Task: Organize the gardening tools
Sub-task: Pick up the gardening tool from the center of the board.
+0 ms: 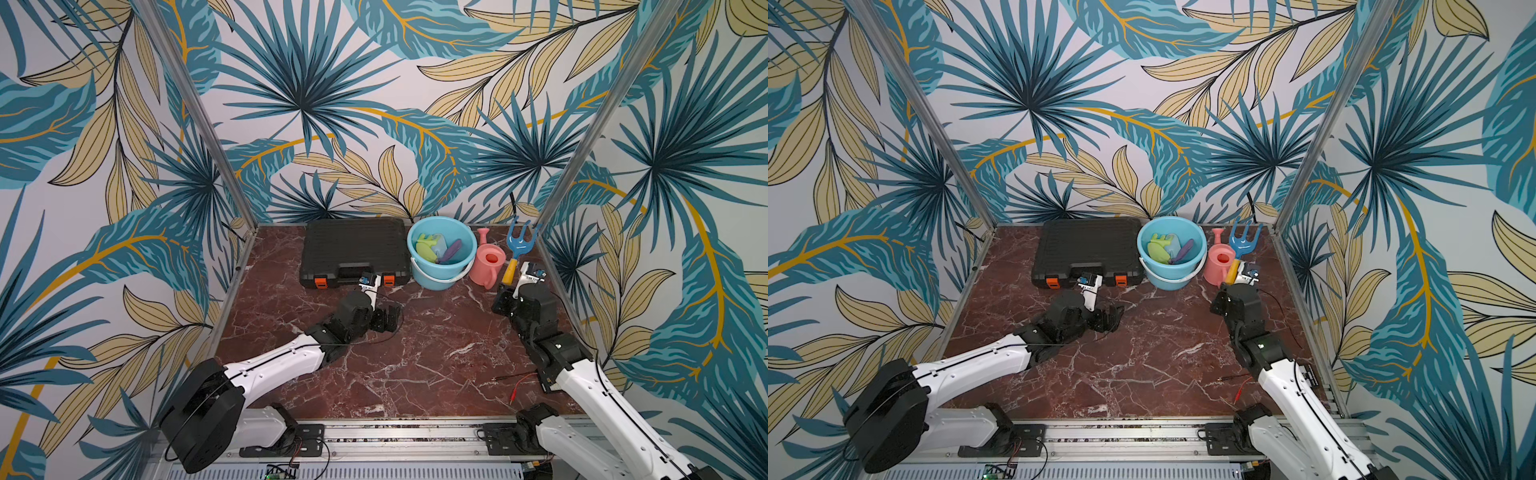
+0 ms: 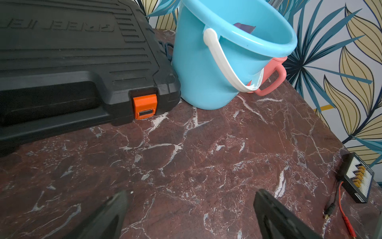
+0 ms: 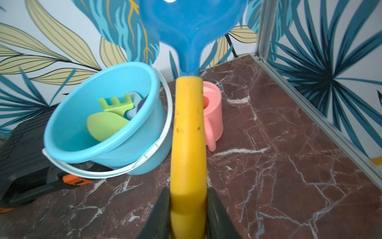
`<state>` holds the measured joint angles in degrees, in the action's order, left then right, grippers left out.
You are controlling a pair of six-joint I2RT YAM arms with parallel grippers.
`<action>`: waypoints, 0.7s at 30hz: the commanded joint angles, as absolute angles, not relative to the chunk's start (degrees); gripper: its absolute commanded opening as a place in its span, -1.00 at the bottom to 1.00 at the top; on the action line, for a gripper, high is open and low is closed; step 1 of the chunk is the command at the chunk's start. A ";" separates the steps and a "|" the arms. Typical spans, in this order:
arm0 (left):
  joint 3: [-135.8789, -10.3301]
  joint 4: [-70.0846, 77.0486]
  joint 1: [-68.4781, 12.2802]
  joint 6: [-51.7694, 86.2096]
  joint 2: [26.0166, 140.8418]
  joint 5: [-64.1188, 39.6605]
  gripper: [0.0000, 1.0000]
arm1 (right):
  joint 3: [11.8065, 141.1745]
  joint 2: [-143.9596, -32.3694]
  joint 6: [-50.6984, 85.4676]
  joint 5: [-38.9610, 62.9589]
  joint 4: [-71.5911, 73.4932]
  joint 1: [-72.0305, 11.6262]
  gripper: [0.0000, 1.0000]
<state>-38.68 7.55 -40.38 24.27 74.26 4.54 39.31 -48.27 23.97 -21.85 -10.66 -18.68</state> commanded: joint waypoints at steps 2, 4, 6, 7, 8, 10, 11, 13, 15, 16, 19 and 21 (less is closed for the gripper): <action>-39.95 7.67 -40.08 22.33 73.08 7.43 1.00 | 37.34 -47.26 19.96 -25.36 -5.70 -25.30 -0.85; -38.85 9.93 -40.08 21.95 72.56 7.45 1.00 | 36.40 -47.92 19.18 -26.52 -4.21 -28.74 -0.85; -37.16 12.80 -40.08 21.42 71.67 7.39 1.00 | 34.87 -48.76 18.42 -28.16 -2.31 -31.55 -0.84; -36.68 13.54 -40.08 20.84 71.24 7.49 1.00 | 33.81 -49.13 18.11 -28.60 -1.50 -32.46 -0.84; -36.46 13.77 -40.02 20.34 70.82 7.69 1.00 | 32.94 -49.35 17.97 -28.68 -0.66 -33.37 -0.84; -36.43 14.06 -39.99 19.40 70.43 7.88 1.00 | 32.20 -49.71 17.86 -28.28 -0.04 -34.67 -0.84; -36.58 14.07 -39.92 19.33 70.45 8.05 1.00 | 32.27 -49.86 17.66 -27.81 0.05 -35.34 -0.84; -37.64 13.29 -39.78 20.14 70.73 7.54 1.00 | 32.66 -50.34 16.91 -27.34 0.46 -36.84 -0.83; -40.84 10.05 -39.57 21.56 71.62 4.74 1.00 | 32.91 -51.00 15.99 -28.44 1.01 -38.87 -0.82; -42.94 8.32 -39.48 21.69 72.09 2.83 1.00 | 33.02 -51.34 15.63 -28.76 1.19 -39.75 -0.83; -48.52 6.11 -39.46 21.88 73.67 -2.11 0.93 | 33.47 -53.01 14.53 -30.46 1.70 -42.29 -0.81; -50.89 6.58 -39.46 21.76 73.97 -4.17 0.88 | 34.07 -54.15 13.02 -32.35 1.65 -44.23 -0.80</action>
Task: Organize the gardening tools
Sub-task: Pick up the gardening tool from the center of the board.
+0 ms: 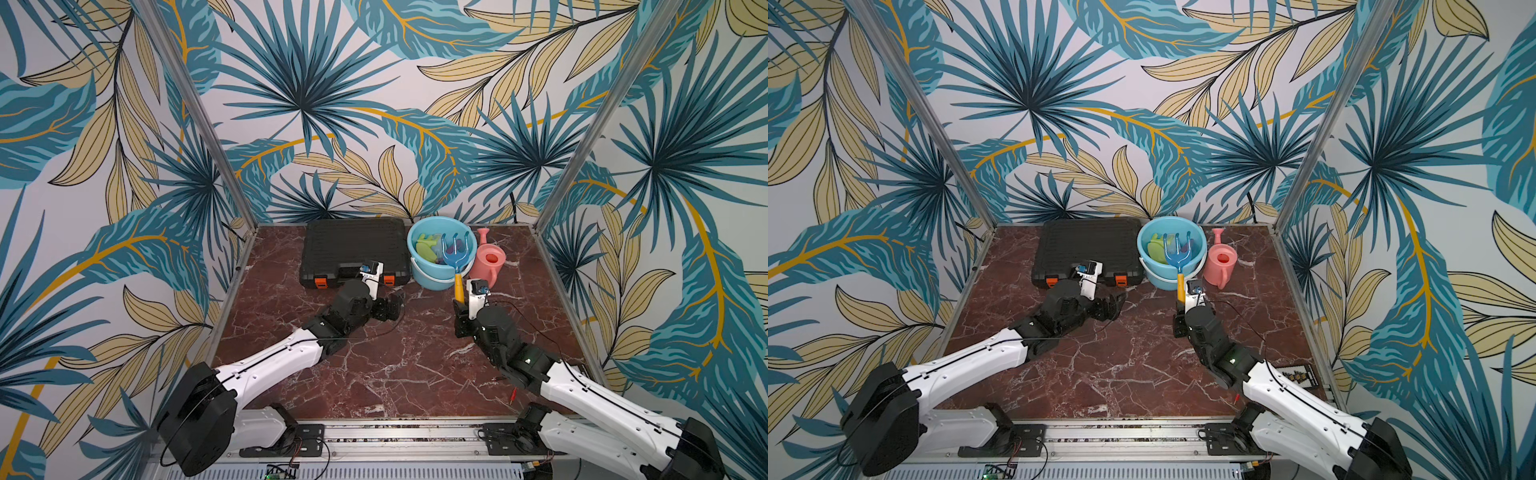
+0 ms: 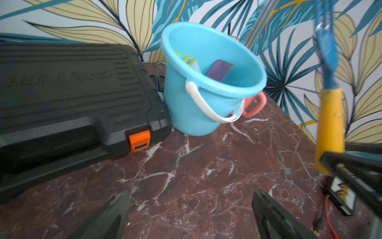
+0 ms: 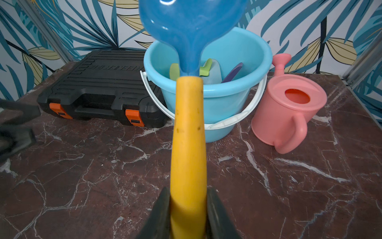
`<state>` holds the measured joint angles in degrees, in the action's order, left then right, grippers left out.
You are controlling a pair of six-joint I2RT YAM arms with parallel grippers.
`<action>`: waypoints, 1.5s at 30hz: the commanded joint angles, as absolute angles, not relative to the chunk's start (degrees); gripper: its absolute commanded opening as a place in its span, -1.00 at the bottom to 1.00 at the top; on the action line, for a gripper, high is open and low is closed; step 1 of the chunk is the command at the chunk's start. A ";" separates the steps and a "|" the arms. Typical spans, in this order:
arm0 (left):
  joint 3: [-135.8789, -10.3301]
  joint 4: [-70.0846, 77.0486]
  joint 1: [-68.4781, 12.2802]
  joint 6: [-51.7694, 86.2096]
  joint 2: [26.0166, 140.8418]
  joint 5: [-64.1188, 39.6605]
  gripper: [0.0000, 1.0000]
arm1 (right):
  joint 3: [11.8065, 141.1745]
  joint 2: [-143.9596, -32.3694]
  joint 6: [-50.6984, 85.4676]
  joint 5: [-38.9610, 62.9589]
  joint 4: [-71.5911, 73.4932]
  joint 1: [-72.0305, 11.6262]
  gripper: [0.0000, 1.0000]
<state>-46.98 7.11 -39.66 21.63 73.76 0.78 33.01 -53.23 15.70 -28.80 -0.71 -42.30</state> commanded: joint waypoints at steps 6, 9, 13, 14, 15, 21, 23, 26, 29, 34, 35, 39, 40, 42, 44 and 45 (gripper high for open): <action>-60.03 5.23 -39.47 21.23 77.37 -9.23 0.62 | 34.63 -55.23 10.66 -34.96 2.48 -48.61 -0.78; -64.63 4.94 -38.86 22.32 80.83 -12.50 0.40 | 34.20 -54.87 10.03 -34.38 3.32 -49.27 -0.77; -69.10 5.77 -37.59 24.72 85.97 -16.84 0.28 | 33.70 -53.79 9.65 -34.42 3.80 -49.82 -0.76; -69.43 6.75 -37.47 25.29 86.98 -17.86 0.25 | 33.61 -53.66 9.53 -34.43 3.86 -49.88 -0.76; -69.78 7.53 -37.37 25.88 87.67 -18.56 0.21 | 33.51 -53.39 9.57 -34.45 3.89 -49.92 -0.75; -71.45 10.07 -36.55 28.50 90.44 -20.94 -0.09 | 33.31 -52.44 9.49 -34.50 3.94 -50.10 -0.75; -71.32 11.27 -36.20 29.22 90.59 -21.69 -0.22 | 33.31 -52.45 9.49 -34.41 3.94 -50.10 -0.75; -71.34 12.41 -35.92 29.93 90.75 -22.56 -0.32 | 33.27 -52.63 9.48 -34.51 4.01 -50.07 -0.75; -71.58 12.39 -35.62 30.06 90.66 -23.15 -0.41 | 33.31 -52.80 9.49 -34.67 3.97 -50.04 -0.75; -71.25 12.96 -35.28 30.41 90.29 -24.00 -0.77 | 33.38 -53.12 9.54 -34.63 4.06 -50.07 -0.75; -71.31 13.05 -35.31 30.41 90.27 -24.28 -0.86 | 33.36 -53.09 9.51 -34.56 4.10 -50.05 -0.75; -71.28 13.42 -35.25 30.42 90.25 -24.73 -1.00 | 33.16 -52.37 9.59 -34.87 4.04 -50.18 -0.68; -71.25 13.45 -35.24 30.25 90.15 -24.57 -1.00 | 33.14 -52.17 9.66 -35.03 4.04 -50.17 -0.59; -71.25 13.60 -35.25 30.07 90.10 -24.41 -1.00 | 33.09 -52.11 9.59 -35.12 4.10 -50.19 -0.32; -71.31 13.75 -35.26 29.82 89.99 -24.19 -1.00 | 33.13 -52.13 9.90 -35.99 3.98 -50.25 0.21; -71.35 13.84 -35.25 29.68 89.92 -23.98 -1.00 | 33.09 -52.20 10.19 -36.87 3.89 -50.22 0.51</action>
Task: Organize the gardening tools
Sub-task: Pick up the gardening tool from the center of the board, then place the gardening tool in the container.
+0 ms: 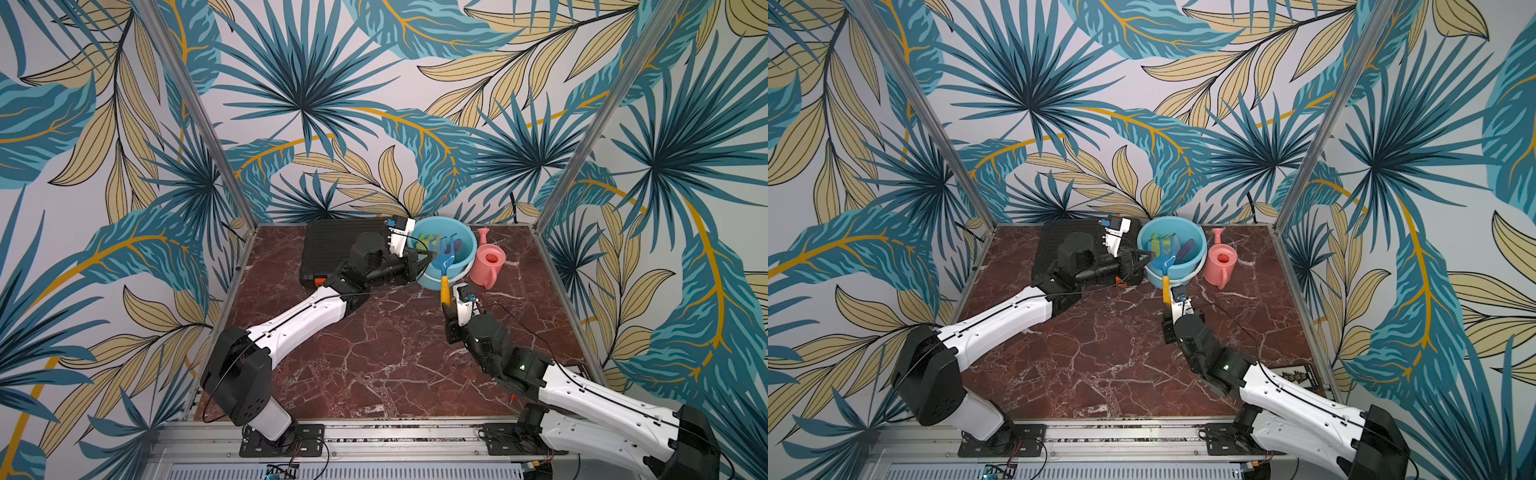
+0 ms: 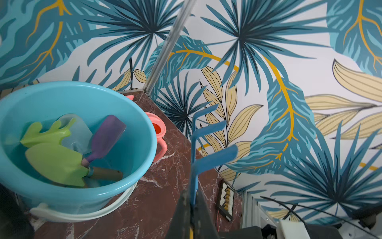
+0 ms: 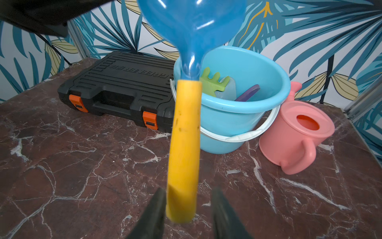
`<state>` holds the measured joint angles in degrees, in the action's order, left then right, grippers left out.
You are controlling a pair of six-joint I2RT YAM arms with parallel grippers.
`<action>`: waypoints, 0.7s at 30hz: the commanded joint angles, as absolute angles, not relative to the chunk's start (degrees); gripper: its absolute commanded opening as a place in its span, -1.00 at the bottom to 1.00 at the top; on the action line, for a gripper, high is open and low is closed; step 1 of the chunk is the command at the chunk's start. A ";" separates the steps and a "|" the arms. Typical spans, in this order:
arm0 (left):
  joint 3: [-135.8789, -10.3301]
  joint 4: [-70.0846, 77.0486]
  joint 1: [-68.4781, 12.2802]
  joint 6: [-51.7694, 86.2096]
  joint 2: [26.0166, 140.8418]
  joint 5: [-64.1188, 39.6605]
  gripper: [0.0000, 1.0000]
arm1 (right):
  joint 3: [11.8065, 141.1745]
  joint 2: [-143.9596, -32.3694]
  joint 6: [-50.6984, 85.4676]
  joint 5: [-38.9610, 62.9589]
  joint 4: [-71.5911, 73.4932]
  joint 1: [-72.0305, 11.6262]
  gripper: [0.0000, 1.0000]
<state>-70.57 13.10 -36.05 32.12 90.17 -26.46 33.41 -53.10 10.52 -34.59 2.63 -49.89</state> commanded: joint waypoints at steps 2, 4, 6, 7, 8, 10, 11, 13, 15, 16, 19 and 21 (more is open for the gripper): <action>-71.36 13.89 -35.16 29.14 89.90 -22.90 -1.00 | 33.29 -52.10 10.91 -39.85 3.30 -50.19 0.96; -71.94 13.21 -35.05 28.00 89.84 -21.40 -1.00 | 33.69 -52.00 12.55 -44.83 1.86 -50.12 0.99; -73.02 12.68 -34.94 26.42 89.94 -19.78 -1.00 | 33.98 -51.42 14.75 -51.55 -0.19 -50.18 0.99; -73.59 12.21 -34.85 25.63 90.03 -18.67 -1.00 | 33.97 -50.96 15.73 -55.03 -1.08 -50.11 0.99; -74.63 11.64 -34.74 24.85 90.19 -17.40 -1.00 | 33.73 -50.06 16.68 -57.80 -1.60 -50.13 0.99; -76.57 11.16 -34.51 23.47 90.84 -14.38 -1.00 | 33.02 -48.08 17.86 -60.70 -2.23 -50.05 0.99; -77.66 11.42 -34.38 22.86 91.34 -12.99 -1.00 | 32.48 -47.01 18.07 -61.37 -2.09 -50.02 0.99; -79.62 12.02 -34.17 21.86 92.47 -9.66 -1.00 | 31.57 -45.53 18.32 -61.94 -1.55 -49.86 0.99; -81.43 14.04 -34.00 21.55 94.20 -6.74 -1.00 | 31.53 -45.23 18.73 -62.57 -2.02 -49.58 0.99; -82.32 15.41 -33.85 21.47 94.92 -5.35 -1.00 | 31.78 -45.40 18.97 -62.80 -2.45 -49.43 0.99; -85.09 19.30 -33.38 21.37 98.35 -3.10 -1.00 | 32.37 -46.25 19.25 -62.55 -3.13 -49.23 0.99; -87.99 20.58 -32.71 21.78 101.25 -2.58 -1.00 | 32.75 -46.79 19.33 -62.50 -3.51 -49.14 0.99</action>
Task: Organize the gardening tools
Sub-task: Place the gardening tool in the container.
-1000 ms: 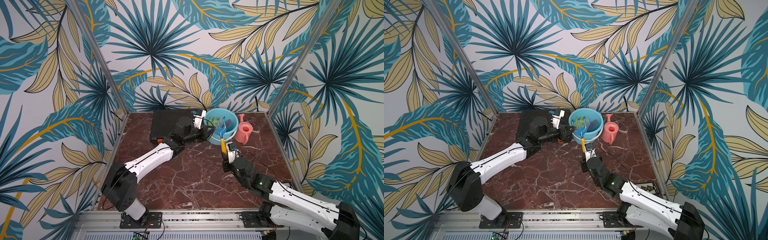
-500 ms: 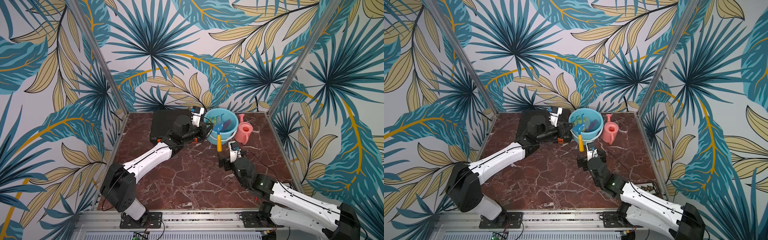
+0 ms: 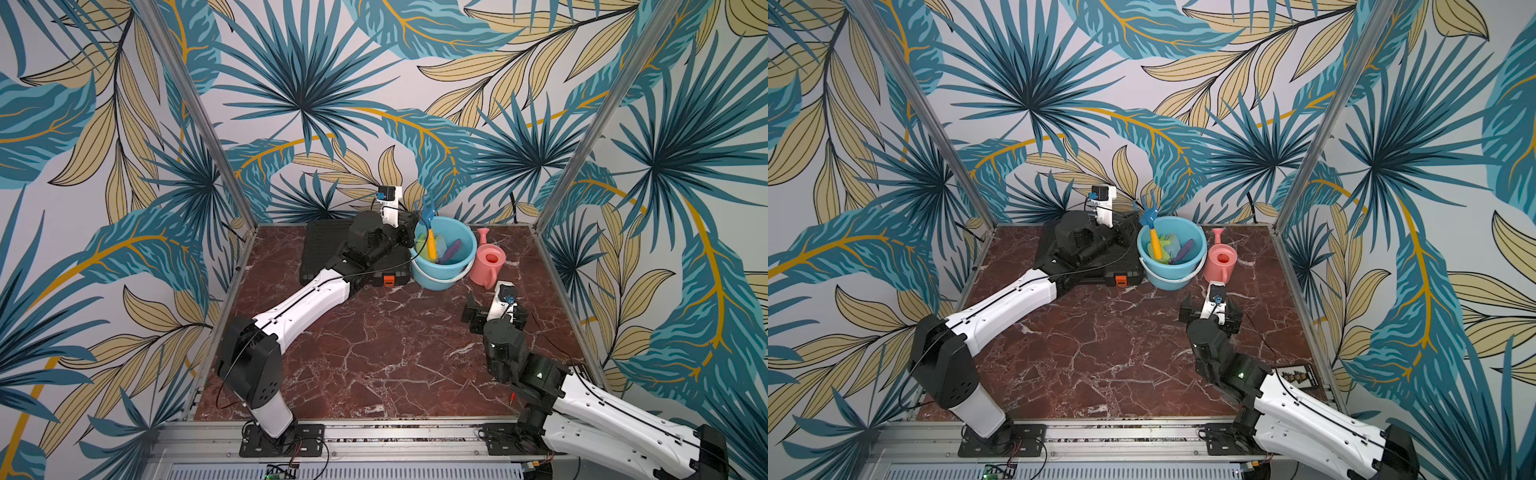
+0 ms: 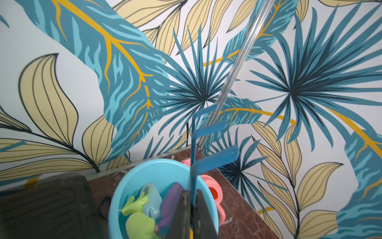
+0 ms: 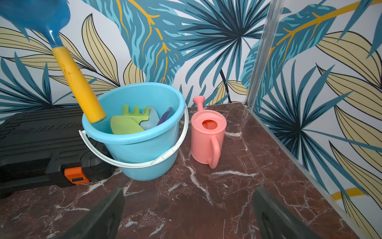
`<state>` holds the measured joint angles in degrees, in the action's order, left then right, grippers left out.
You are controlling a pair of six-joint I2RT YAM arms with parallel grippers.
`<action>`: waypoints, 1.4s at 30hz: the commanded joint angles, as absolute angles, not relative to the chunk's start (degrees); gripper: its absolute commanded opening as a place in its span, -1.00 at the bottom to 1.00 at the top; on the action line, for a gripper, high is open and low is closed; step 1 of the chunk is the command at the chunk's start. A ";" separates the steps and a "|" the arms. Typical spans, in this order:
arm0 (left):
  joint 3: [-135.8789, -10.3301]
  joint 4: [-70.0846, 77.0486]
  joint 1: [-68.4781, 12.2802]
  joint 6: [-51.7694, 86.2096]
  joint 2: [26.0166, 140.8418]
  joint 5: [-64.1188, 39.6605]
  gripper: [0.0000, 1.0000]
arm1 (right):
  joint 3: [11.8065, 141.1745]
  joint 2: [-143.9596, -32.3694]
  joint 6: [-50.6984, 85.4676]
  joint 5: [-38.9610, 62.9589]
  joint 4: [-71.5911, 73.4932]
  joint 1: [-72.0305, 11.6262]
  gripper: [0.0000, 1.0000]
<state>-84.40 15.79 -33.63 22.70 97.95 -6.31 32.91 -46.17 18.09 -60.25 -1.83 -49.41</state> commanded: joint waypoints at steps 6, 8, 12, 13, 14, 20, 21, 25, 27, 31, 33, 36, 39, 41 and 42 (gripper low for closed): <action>-98.18 21.98 -32.11 20.60 111.69 -7.16 -1.00 | 32.95 -46.92 19.15 -62.98 -3.43 -48.95 0.99; -100.62 20.84 -32.16 20.17 114.93 -11.07 -1.00 | 32.96 -46.76 19.21 -63.56 -3.66 -48.87 0.99; -101.70 18.93 -32.11 19.84 118.57 -16.26 -1.00 | 32.26 -45.29 19.78 -63.40 -3.66 -48.57 0.99; -101.19 19.04 -32.14 19.66 119.06 -17.31 -1.00 | 32.06 -44.99 19.79 -63.00 -3.49 -48.36 0.99; -100.63 19.08 -32.10 19.54 119.54 -18.27 -1.00 | 32.00 -44.80 19.96 -62.81 -3.44 -48.32 0.99; -97.57 18.07 -32.14 18.02 119.58 -21.72 -0.49 | 32.38 -46.03 19.95 -62.27 -3.62 -48.11 0.99; -96.99 18.23 -32.02 17.81 119.31 -22.11 -0.17 | 32.47 -46.32 19.86 -62.29 -3.57 -48.12 0.99; -95.08 17.94 -31.80 17.84 116.87 -23.34 0.22 | 32.25 -46.39 19.88 -62.41 -3.29 -48.16 0.99; -93.27 18.16 -31.79 17.88 115.17 -23.00 0.34 | 32.02 -45.94 19.81 -62.24 -3.17 -48.14 0.99; -89.21 17.76 -31.71 17.50 109.66 -21.45 0.96 | 31.45 -45.26 18.48 -60.42 -2.09 -48.08 0.99; -86.91 15.86 -31.71 16.87 105.86 -19.89 1.00 | 31.38 -45.09 17.99 -60.00 -1.78 -48.08 0.99; -82.03 13.83 -31.71 16.44 99.81 -16.42 1.00 | 31.42 -45.34 17.32 -59.56 -1.49 -48.08 0.99; -76.20 10.53 -31.70 14.49 92.25 -12.25 1.00 | 30.63 -44.96 15.74 -56.98 0.54 -48.09 0.99; -71.87 7.72 -31.66 13.52 86.56 -7.82 1.00 | 30.13 -44.86 14.57 -54.41 1.91 -48.03 0.99; -70.00 5.80 -31.67 12.74 83.99 -5.62 1.00 | 29.87 -44.90 14.07 -53.31 2.70 -48.07 0.99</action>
